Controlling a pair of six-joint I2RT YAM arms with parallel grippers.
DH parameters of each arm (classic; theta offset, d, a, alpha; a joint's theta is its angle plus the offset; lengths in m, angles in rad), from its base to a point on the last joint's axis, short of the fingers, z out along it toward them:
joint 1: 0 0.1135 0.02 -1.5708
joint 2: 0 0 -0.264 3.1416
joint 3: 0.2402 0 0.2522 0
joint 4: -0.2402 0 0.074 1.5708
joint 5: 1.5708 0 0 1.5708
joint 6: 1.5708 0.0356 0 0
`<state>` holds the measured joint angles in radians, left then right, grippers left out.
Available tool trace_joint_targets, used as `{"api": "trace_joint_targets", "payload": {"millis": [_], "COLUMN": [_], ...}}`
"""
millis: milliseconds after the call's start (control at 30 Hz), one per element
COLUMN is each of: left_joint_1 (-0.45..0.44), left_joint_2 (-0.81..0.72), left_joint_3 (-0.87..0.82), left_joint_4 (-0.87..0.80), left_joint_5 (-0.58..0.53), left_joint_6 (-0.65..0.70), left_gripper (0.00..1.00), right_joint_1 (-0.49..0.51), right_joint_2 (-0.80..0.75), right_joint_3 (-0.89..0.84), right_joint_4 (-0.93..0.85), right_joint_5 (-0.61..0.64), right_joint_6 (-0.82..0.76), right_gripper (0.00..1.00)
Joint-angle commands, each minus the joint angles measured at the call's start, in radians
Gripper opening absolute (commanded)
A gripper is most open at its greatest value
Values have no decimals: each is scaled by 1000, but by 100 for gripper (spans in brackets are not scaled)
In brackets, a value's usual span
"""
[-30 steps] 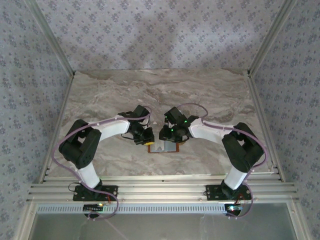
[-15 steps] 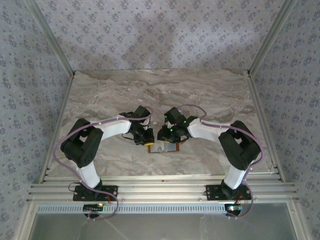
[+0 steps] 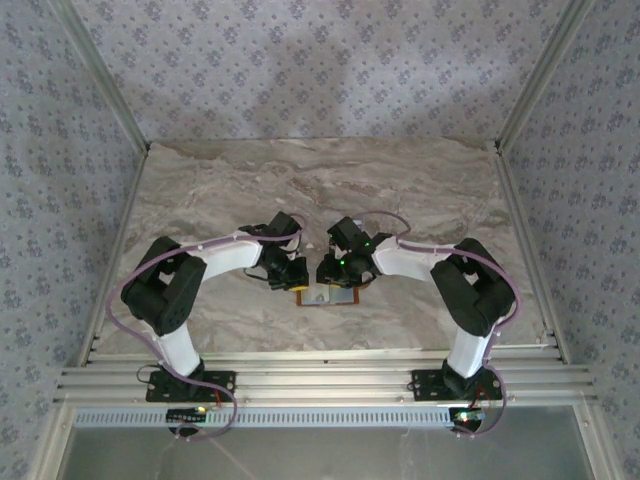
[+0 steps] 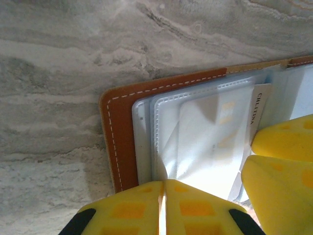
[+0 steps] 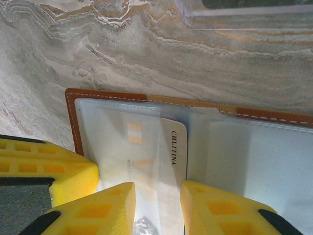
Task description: Take the credit cards out of the card holder
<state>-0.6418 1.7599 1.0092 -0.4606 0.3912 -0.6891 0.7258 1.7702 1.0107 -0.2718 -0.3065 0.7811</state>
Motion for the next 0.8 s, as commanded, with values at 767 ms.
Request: {"api": "trace_joint_targets", "payload": {"millis": [767], "left_joint_1": [-4], "left_joint_2": [93], "left_joint_3": [-30], "left_joint_4": [-92], "left_joint_5": [-131], "left_joint_6": [25], "left_gripper": [10], "right_joint_1": [-64], "right_joint_2": [39], "right_joint_3": [-101], "right_joint_4": [186], "right_joint_5": [-172], "right_joint_6": [1], "right_gripper": [27]}}
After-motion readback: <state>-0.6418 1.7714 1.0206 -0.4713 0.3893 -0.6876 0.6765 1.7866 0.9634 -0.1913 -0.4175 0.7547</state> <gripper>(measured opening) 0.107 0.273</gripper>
